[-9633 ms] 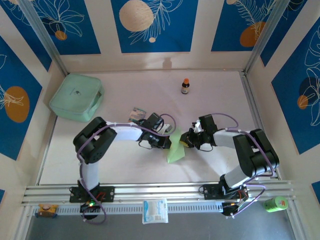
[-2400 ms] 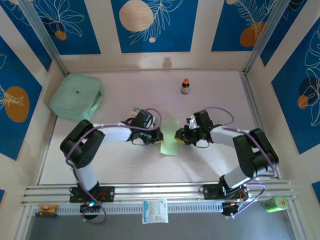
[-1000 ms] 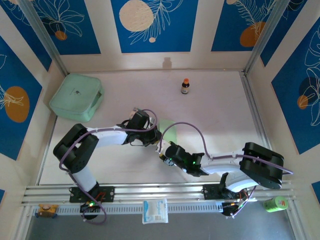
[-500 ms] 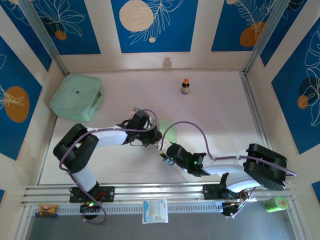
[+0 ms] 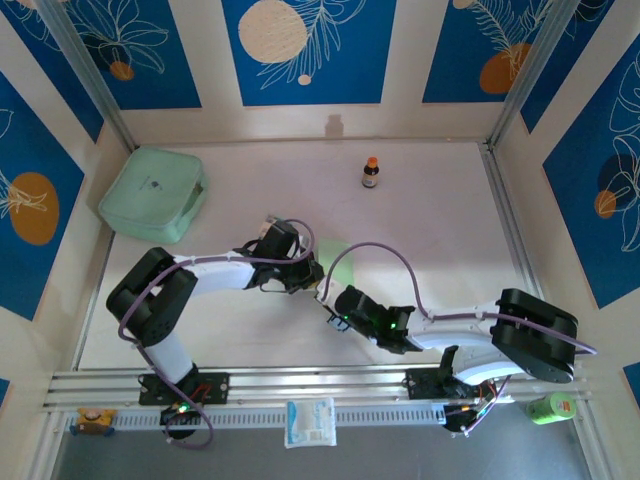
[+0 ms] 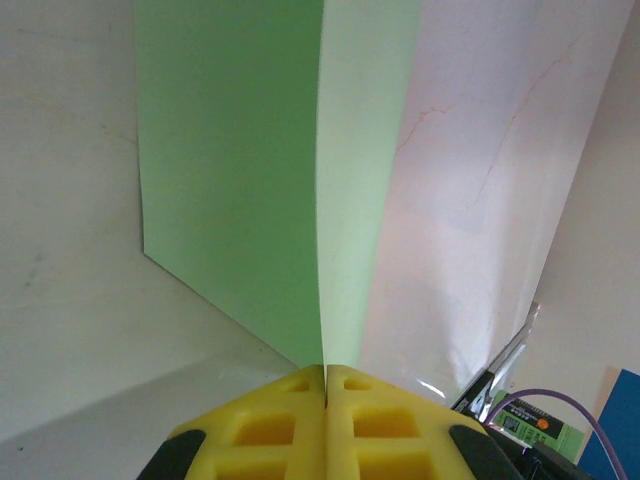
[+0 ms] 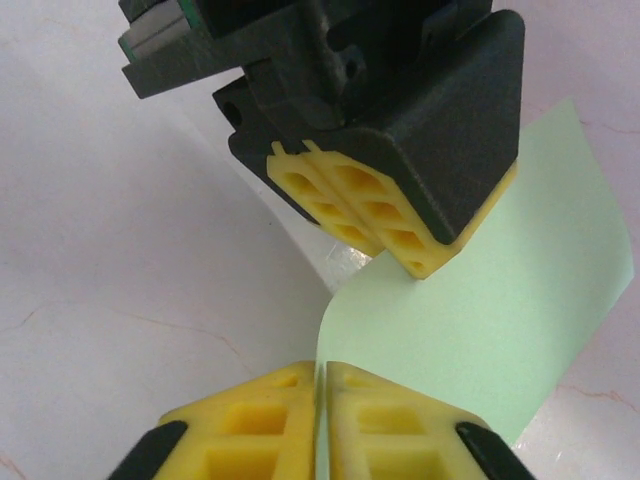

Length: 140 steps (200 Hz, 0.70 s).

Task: Fold a paper plane with a square sheet of paper (pick it up from the middle)
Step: Third fold the triangle at the center of the table.

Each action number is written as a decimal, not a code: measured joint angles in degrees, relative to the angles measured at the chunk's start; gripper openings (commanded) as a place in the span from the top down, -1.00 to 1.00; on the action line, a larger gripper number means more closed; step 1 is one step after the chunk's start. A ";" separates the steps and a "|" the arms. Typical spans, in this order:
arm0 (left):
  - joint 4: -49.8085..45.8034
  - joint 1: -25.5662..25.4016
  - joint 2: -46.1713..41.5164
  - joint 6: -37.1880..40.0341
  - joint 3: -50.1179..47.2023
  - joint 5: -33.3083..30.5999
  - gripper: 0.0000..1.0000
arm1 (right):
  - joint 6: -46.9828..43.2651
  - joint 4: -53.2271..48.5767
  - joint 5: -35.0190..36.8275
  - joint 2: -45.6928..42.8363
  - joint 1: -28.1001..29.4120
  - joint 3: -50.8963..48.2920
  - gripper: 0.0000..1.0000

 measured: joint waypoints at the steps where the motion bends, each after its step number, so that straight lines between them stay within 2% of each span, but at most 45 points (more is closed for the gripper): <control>1: -0.02 0.00 0.00 0.02 -0.02 0.00 0.88 | 0.02 0.00 -0.02 0.00 0.00 0.00 0.88; 22: -0.96 0.00 0.00 0.46 0.00 -0.07 0.80 | 0.46 -0.39 -0.87 -0.15 -0.35 0.00 0.94; 63: -4.70 0.00 -0.31 2.54 0.55 -1.66 0.21 | 1.49 -1.70 -3.30 -0.26 -1.51 0.00 1.00; 103: -12.57 0.59 -4.61 6.69 3.04 -6.71 0.11 | 6.29 -4.52 -14.47 -1.29 -6.97 0.39 1.00; 128: -15.93 1.66 -8.04 9.09 4.11 -9.42 0.12 | 12.41 -7.39 -25.49 -1.29 -13.79 2.58 1.00; 140: -17.03 2.36 -9.05 10.03 4.31 -10.25 0.20 | 14.62 -7.82 -28.74 -1.25 -15.80 3.54 1.00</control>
